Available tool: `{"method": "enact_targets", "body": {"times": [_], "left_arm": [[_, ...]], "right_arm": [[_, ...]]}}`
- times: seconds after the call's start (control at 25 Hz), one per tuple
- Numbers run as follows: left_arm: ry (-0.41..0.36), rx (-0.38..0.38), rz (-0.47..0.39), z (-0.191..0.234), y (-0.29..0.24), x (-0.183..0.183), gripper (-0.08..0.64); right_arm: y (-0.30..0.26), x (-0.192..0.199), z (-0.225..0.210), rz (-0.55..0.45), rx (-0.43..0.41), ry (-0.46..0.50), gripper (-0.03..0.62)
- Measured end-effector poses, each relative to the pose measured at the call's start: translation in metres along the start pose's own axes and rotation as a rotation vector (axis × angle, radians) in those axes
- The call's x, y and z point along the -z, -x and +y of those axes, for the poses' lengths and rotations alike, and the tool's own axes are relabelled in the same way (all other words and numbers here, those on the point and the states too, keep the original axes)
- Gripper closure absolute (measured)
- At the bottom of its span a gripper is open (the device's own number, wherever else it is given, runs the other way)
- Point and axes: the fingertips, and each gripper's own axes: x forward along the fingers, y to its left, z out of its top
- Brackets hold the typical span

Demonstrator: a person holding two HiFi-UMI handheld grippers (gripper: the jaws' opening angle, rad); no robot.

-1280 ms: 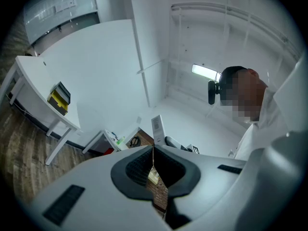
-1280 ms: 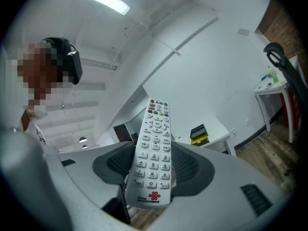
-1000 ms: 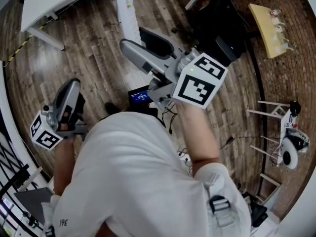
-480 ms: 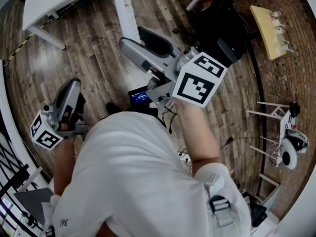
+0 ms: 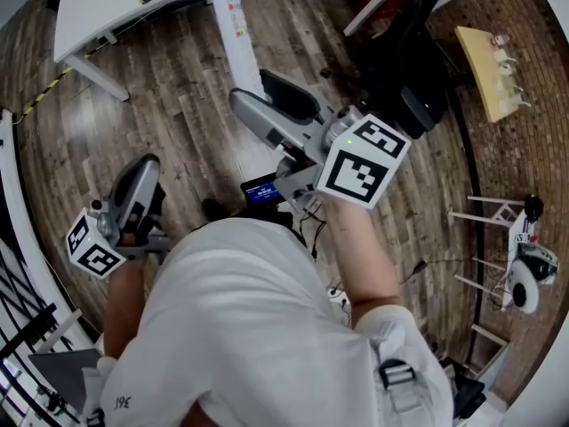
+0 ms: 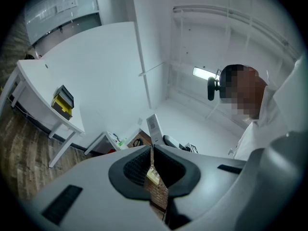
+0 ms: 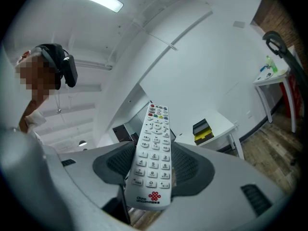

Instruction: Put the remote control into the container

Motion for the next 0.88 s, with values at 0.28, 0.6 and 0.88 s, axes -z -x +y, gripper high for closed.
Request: {"method": "enact_targets", "body": {"times": [0.28,0.6,0.88], "left_arm": [[-0.020,-0.027,0.010,0.018,0.024,-0.019,0.551],[-0.037,-0.060,0.003,0.037,0.047,-0.038,0.530],[-0.019,-0.077,0.012,0.058,0.042,-0.043,0.509]], "right_arm": [[-0.030,0.012,0.005,0.008,0.014,-0.004,0.351],[-0.062,0.028,0.009,0.022,0.021,-0.021,0.351],[-0.081,0.026,-0.002,0.036,0.019,-0.021,0.351]]}}
